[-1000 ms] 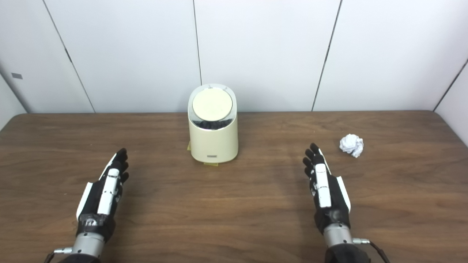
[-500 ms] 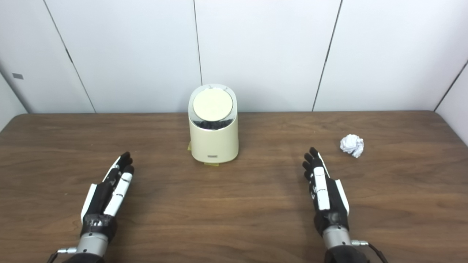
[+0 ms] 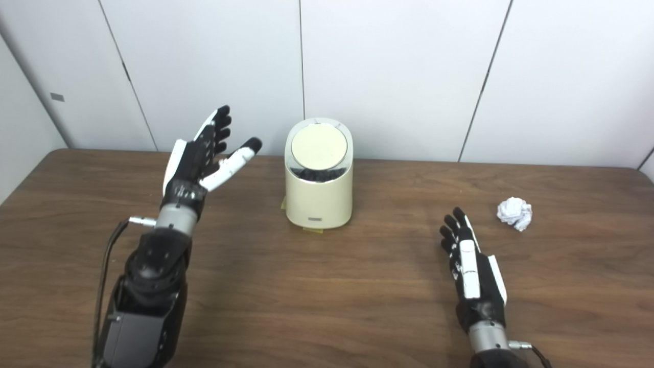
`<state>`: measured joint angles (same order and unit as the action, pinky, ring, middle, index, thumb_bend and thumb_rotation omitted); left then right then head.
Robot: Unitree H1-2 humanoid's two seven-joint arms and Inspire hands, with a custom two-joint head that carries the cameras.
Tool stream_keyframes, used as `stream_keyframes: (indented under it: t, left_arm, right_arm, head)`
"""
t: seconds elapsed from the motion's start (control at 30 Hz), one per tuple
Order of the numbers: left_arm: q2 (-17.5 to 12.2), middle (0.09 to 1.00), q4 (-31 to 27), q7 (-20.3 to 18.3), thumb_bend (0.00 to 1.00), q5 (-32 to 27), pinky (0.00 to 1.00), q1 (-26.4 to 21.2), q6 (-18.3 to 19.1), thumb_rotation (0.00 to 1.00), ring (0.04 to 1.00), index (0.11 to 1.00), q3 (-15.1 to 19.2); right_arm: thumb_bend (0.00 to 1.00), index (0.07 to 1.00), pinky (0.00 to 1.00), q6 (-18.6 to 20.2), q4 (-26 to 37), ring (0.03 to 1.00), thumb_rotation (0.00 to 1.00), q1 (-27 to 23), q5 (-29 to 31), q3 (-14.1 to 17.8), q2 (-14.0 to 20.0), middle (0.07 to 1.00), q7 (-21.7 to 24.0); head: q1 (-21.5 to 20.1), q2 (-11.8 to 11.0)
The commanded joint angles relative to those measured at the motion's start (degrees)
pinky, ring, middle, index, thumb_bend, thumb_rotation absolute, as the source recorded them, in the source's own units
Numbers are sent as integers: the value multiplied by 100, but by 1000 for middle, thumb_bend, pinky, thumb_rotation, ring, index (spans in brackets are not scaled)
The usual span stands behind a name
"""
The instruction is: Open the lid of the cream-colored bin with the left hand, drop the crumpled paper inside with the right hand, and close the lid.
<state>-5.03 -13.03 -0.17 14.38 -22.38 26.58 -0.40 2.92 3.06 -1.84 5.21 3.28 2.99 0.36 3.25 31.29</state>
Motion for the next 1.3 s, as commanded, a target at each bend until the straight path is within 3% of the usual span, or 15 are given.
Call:
stream_keyframes:
  t: [0.0, 0.23, 0.47, 0.73, 0.9, 1.07, 1.27]
  left_arm:
    - [-172, 970, 91, -200, 828, 218, 911, -418, 29, 515, 943, 999, -55]
    - [-597, 946, 1101, -626, 888, 306, 791, -1361, -6, 402, 894, 982, -459]
    - [-784, 983, 1877, -992, 904, 409, 800, -2034, 14, 341, 928, 998, -764]
    - [-740, 1000, 2777, -1908, 878, 1034, 826, -2918, 33, 286, 964, 1000, -797]
    - [-607, 1000, 3052, -2263, 869, 1600, 901, -3154, 34, 186, 998, 1000, -707]
    - [-548, 1000, 3093, -2443, 862, 2113, 856, -3207, 34, 86, 982, 985, -752]
    - [-580, 1000, 3028, -2393, 860, 2393, 806, -3183, 33, 43, 975, 969, -956]
  right_arm:
    - [539, 972, 969, -169, -35, 939, 1000, -139, -32, 26, 45, 948, 18]
    - [540, 975, 972, -527, -273, 939, 926, -190, 27, -17, 29, 949, 134]
    - [564, 971, 975, -522, -268, 942, 935, -196, -26, -48, -24, 946, 86]
    - [545, 979, 983, -457, -225, 945, 976, -200, -115, -124, -98, 949, 68]
    - [539, 977, 971, -462, -287, 946, 978, -238, -159, -144, -163, 948, 18]
    - [503, 978, 969, -448, -272, 944, 981, -247, -234, -179, -184, 948, 10]
    - [519, 973, 977, -396, -149, 945, 970, -211, -197, -202, -205, 950, 21]
  head:
    - [8, 3]
    - [-33, -20]
    - [-89, -26]
    - [-145, -13]
    - [-170, -52]
    - [-169, -48]
    - [-139, -4]
